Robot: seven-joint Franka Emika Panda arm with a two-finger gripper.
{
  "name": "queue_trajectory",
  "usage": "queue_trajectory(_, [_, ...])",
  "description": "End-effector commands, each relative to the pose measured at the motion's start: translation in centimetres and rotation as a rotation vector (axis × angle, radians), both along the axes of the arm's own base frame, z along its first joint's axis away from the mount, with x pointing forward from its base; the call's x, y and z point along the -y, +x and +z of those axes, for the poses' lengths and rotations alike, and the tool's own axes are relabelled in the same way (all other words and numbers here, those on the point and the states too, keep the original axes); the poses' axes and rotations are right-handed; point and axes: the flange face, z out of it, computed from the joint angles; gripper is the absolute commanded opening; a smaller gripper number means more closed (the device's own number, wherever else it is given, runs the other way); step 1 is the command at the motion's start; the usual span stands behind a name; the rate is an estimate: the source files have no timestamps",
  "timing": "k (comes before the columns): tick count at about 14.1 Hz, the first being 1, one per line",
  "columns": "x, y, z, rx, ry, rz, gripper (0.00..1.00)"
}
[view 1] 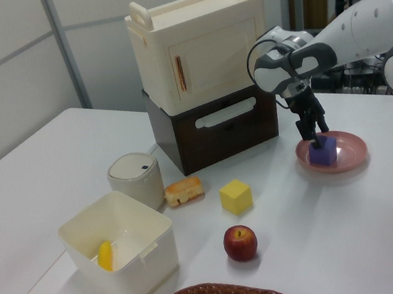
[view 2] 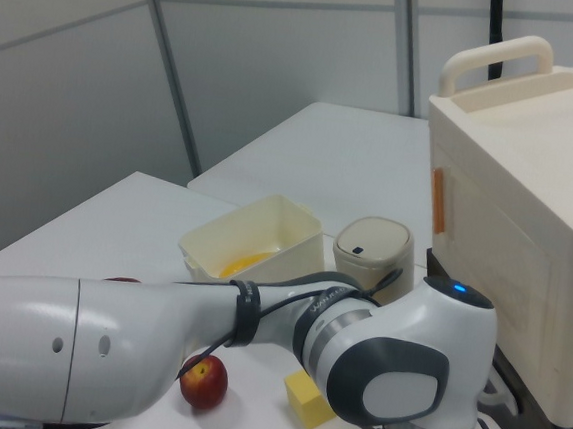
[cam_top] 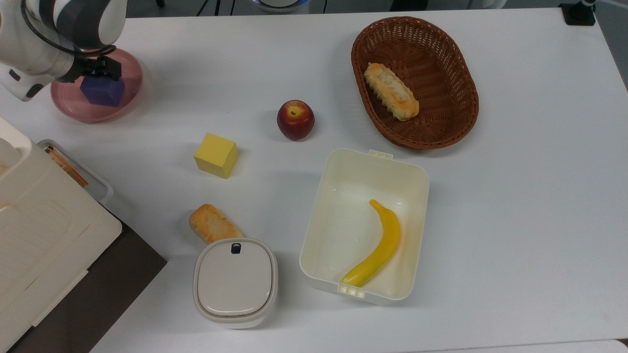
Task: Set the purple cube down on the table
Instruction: 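Lower the gripper and close it on the purple cube, then lift the purple cube off the plate and carry it beside the yellow cube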
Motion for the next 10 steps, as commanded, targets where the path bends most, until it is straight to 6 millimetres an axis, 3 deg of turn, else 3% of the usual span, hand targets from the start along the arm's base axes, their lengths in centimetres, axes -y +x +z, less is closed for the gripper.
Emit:
queue_trajectory(1, [0.0, -0.3, -0.5, -0.009, -0.041, -0.006, 1.0])
queue_trajectory(4, [-0.1, -0.2, -0.5, -0.021, -0.057, 0.012, 0.61])
queue_trajectory(7, [-0.3, -0.1, -0.4, -0.023, -0.061, 0.019, 0.3])
queue_trajectory(8, [-0.3, -0.1, -0.3, -0.023, -0.061, 0.018, 0.24])
queue_trajectory(10, [-0.5, -0.1, 0.5, -0.016, -0.065, 0.019, 0.22])
